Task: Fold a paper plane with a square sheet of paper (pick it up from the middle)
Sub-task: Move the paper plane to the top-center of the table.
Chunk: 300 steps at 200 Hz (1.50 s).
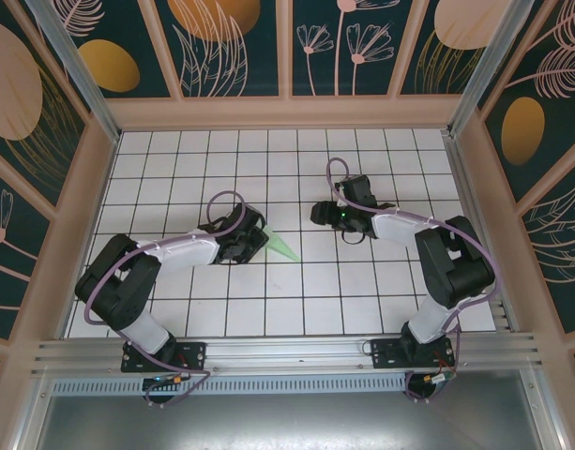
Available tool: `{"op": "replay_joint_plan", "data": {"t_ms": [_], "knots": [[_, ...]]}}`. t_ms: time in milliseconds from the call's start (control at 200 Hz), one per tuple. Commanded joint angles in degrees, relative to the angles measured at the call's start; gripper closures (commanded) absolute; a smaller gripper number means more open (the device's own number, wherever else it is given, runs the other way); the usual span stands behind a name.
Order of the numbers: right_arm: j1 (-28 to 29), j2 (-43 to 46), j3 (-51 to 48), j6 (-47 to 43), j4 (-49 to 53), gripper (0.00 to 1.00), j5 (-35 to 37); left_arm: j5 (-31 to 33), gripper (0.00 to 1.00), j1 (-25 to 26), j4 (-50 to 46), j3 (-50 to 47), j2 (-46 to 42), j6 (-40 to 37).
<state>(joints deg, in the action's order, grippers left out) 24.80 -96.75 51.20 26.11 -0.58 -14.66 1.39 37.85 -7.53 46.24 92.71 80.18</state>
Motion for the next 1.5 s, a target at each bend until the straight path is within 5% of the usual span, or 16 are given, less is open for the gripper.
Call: {"op": "replay_joint_plan", "data": {"t_ms": [0,485,676,941,1251,1496], "knots": [[-0.1,-1.3,1.0,1.1,1.1,0.32,-0.4,-0.2,0.58,0.3,0.7,-1.1,-1.9,1.7],[-0.6,1.1,1.5,1.9,2.5,0.33,0.1,2.0,1.0,0.3,1.6,3.0,-2.4,-6.8],[-5.1,3.1,1.9,3.9,4.7,0.33,-2.7,-4.8,1.0,0.3,5.2,11.9,-2.1,-21.5],[-9.8,8.7,-0.8,5.3,4.0,0.33,-1.5,-16.1,1.0,0.2,11.0,16.0,2.0,-30.2],[-9.2,9.8,-5.3,3.0,-1.7,0.35,-10.0,-17.7,1.0,0.3,11.8,15.2,10.6,-33.0],[-1.5,7.8,-5.3,-2.4,-1.2,0.45,-11.0,-13.6,1.0,0.3,9.3,11.2,12.4,-31.1]]}}
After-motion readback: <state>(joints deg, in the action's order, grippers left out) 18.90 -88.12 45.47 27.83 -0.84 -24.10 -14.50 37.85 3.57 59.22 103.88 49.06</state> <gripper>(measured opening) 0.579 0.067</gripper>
